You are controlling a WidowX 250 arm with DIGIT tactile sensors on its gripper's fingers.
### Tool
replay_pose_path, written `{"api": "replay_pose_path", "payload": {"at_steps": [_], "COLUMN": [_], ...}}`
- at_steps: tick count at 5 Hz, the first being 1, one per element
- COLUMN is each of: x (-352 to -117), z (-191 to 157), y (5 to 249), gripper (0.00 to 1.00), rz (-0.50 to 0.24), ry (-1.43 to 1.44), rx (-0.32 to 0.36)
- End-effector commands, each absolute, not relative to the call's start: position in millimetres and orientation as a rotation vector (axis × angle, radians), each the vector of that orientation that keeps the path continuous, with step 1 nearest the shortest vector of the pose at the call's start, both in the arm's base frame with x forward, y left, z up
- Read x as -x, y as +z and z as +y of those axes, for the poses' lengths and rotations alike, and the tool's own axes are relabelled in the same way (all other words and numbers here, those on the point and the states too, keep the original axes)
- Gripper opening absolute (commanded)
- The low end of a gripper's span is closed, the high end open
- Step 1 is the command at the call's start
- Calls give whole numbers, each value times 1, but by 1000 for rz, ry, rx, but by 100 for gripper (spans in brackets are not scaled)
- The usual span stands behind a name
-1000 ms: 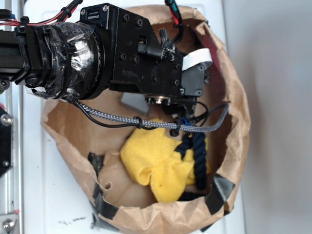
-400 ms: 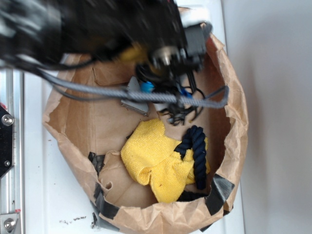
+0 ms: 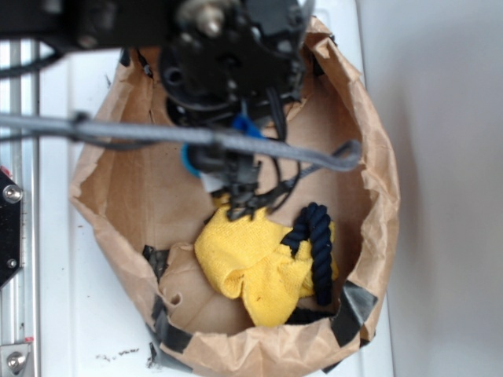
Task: Grab the blue ball.
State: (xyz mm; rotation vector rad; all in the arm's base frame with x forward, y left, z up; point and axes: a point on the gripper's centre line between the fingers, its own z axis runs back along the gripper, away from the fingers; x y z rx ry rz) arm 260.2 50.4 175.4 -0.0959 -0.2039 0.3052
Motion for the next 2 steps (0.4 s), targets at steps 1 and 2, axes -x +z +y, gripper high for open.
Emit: {"api": "replay_pose_path", "payload": {"at_steps": [1, 2], "x": [-248, -245], "z": [39, 37], "y": [226, 222], "gripper": [0, 0], "rz": [-281, -314], "ry": [289, 293], "rx": [41, -15]}}
